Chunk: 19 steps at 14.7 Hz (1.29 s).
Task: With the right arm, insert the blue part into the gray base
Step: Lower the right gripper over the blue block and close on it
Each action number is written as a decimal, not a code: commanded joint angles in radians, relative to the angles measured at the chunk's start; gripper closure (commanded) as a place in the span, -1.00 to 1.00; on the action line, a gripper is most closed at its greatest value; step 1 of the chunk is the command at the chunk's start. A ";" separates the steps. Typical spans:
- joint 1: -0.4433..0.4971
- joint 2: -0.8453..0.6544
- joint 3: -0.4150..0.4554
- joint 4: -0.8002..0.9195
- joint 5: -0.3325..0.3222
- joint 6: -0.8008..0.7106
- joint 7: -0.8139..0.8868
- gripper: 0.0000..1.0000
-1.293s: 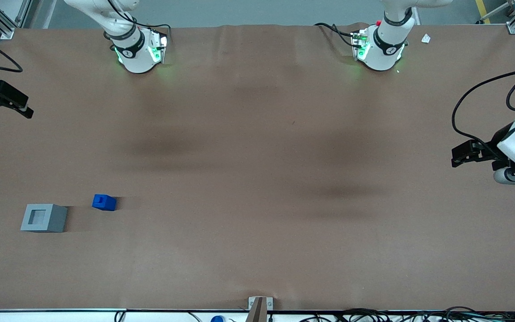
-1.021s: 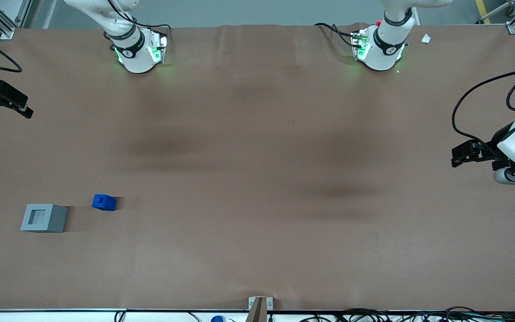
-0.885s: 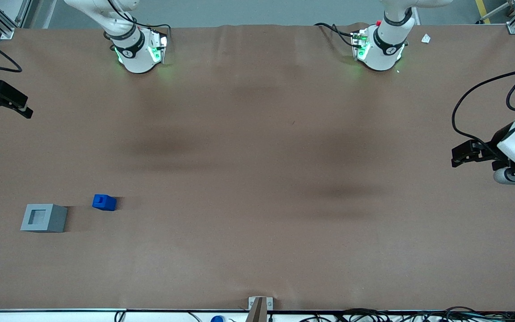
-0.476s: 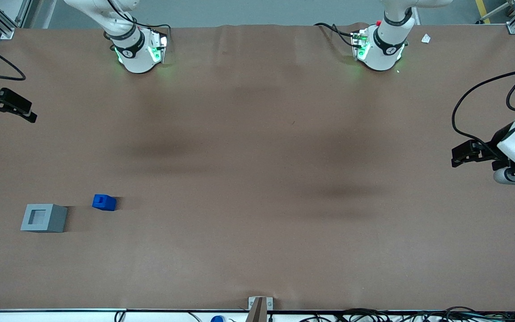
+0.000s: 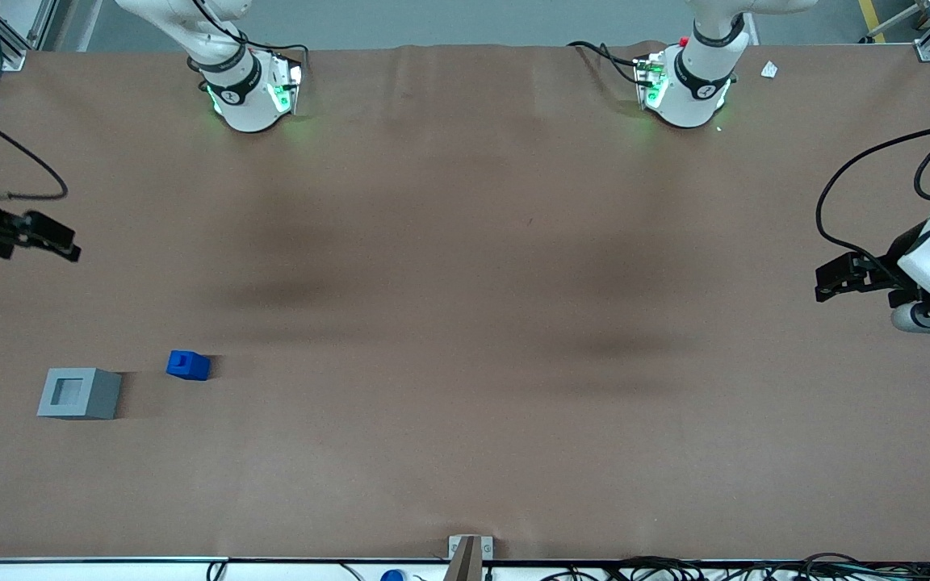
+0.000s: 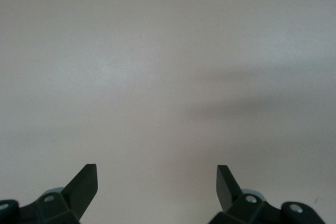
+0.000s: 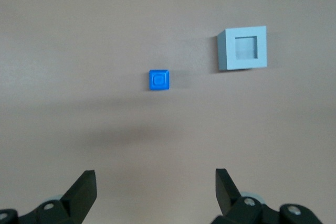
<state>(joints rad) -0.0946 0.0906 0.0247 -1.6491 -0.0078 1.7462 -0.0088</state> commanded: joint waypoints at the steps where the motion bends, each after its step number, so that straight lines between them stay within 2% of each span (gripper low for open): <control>1: -0.005 0.079 0.003 0.000 -0.005 0.065 0.021 -1.00; 12: -0.011 0.383 0.003 -0.014 0.015 0.387 0.026 -1.00; 19: -0.002 0.498 0.004 -0.014 0.041 0.440 0.026 -1.00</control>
<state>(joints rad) -0.0960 0.5674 0.0230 -1.6667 0.0201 2.1788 0.0054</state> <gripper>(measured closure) 0.000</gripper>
